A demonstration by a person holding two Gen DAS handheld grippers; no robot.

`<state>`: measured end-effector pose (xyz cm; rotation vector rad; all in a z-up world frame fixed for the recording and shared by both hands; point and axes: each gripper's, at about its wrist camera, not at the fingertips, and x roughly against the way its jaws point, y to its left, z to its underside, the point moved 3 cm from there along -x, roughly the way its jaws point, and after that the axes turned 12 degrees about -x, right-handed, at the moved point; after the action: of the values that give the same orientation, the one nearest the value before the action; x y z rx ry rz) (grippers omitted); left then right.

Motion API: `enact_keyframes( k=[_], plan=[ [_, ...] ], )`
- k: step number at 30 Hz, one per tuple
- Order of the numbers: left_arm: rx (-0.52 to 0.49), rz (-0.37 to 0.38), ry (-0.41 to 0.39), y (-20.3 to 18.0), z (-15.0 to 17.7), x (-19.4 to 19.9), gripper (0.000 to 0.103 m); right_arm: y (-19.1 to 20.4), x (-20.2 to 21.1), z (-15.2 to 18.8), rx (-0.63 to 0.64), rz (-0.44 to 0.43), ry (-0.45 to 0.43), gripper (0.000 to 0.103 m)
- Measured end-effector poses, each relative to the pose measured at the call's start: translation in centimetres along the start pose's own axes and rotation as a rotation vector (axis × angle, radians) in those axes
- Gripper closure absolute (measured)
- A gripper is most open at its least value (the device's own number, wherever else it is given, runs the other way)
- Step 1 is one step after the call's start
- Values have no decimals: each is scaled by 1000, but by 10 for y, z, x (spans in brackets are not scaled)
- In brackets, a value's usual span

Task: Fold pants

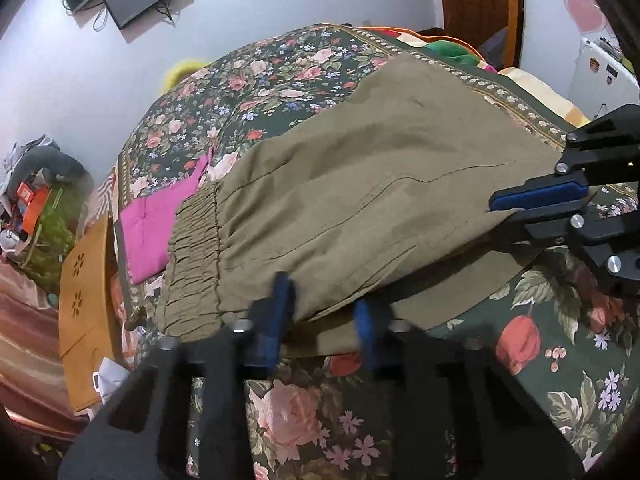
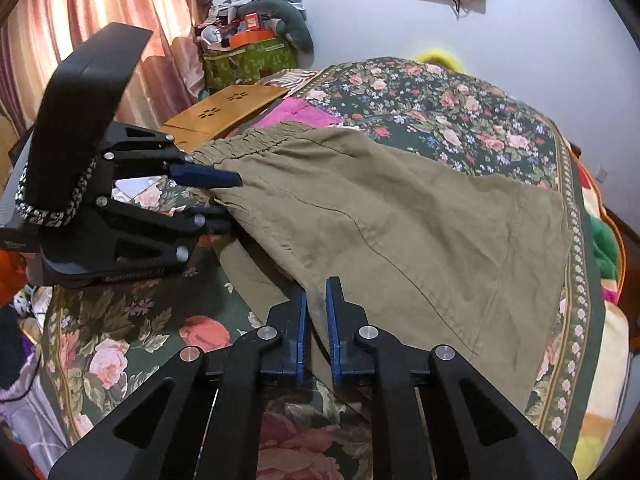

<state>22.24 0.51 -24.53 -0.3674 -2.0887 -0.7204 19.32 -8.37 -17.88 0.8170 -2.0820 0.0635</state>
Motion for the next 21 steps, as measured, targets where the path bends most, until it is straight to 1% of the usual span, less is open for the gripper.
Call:
enact_keyframes(
  k=[4,9,12,14,16,17,18,19,20,21],
  plan=[
    [-4,-7,-14,-2,1,7,84,4,6,3,16,6,-11,97],
    [-3,10,-17,-8,6,13,86,3,6,7,20,28,-4,97],
    [12,18,-3,-11,9,13,86,7,7,11,36,55,0,94],
    [45,45,3,-8,11,15,85,6,9,10,30,59,8,91],
    [86,77,-4,-3,13,22,77,7,16,9,18,41,5,86],
    [108,94,-11,1,14,26,75,7,21,8,11,31,-4,85],
    [131,101,-17,5,15,31,66,6,25,7,3,19,-13,84],
    [152,100,-21,9,16,36,52,6,31,5,-5,7,-23,84],
    [176,91,-28,15,17,41,45,6,35,3,-13,2,-38,84],
    [197,76,-39,22,17,46,34,6,40,1,-22,1,-55,84]
  ],
)
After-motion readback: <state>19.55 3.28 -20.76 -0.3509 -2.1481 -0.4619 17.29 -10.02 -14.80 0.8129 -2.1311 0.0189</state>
